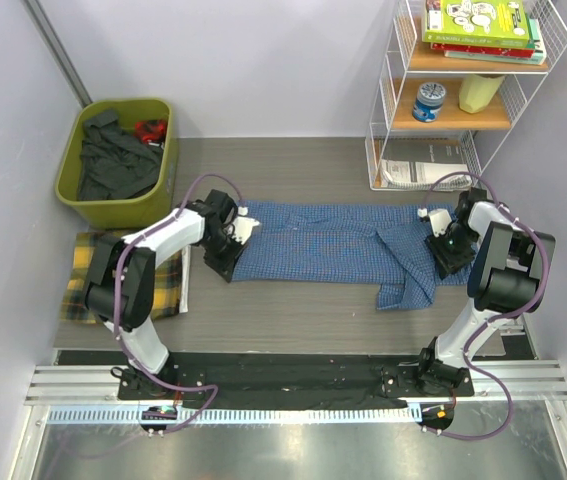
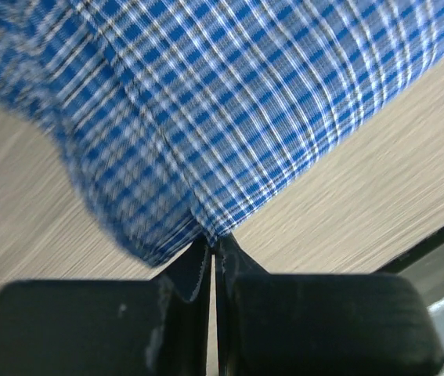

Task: Fold and stack the long sleeve shirts
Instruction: Fold the shirt

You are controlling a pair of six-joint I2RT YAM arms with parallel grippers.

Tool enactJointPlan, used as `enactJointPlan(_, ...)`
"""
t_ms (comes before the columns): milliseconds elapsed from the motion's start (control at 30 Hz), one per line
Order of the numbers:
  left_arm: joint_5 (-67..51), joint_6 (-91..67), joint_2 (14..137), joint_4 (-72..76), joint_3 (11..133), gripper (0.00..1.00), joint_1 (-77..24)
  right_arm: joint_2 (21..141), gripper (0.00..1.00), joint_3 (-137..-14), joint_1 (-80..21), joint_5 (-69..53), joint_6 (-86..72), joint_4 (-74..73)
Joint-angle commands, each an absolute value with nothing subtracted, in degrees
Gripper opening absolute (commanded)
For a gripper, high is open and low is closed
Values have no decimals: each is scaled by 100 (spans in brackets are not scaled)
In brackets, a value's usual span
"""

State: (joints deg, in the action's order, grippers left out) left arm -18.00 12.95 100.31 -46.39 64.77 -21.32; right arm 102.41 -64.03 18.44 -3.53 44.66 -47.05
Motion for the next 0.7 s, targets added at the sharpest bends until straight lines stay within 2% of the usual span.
enactJointPlan(0, -678, 2275, 9378, -5493, 6584, 0, -2179, 10459, 41, -6390, 1863, -141, 4597, -4298)
enactJointPlan(33, -468, 2424, 9352, -5580, 6548, 3, -2171, 10424, 41, -6390, 1863, -158, 4631, -4324)
enactJointPlan(67, -431, 2513, 9334, -5625, 6522, 18, -2171, 10389, 41, -6390, 1863, -176, 4649, -4342)
enactJointPlan(167, -553, 2856, 9159, -5739, 6407, 37, -2066, 10187, 42, -6390, 1863, -369, 4728, -4526)
enactJointPlan(200, -780, 2970, 9115, -5809, 6546, 41, -1996, 10100, 42, -6407, 1863, -439, 4737, -4648)
enactJointPlan(300, -1492, 2787, 9044, -5739, 6872, 46, -1890, 9818, 42, -6494, 1863, -650, 4764, -4894)
enactJointPlan(467, -2012, 1822, 9465, -5028, 7435, 46, -2284, 9537, 45, -6863, 1863, -940, 4571, -5282)
enactJointPlan(533, -2397, 1574, 9598, -4739, 7532, 48, -2311, 9457, 50, -7109, 1898, -1054, 4535, -5545)
enactJointPlan(667, -3005, 1389, 9361, -4184, 7261, 60, -2522, 9211, 60, -7558, 2039, -1449, 4683, -6394)
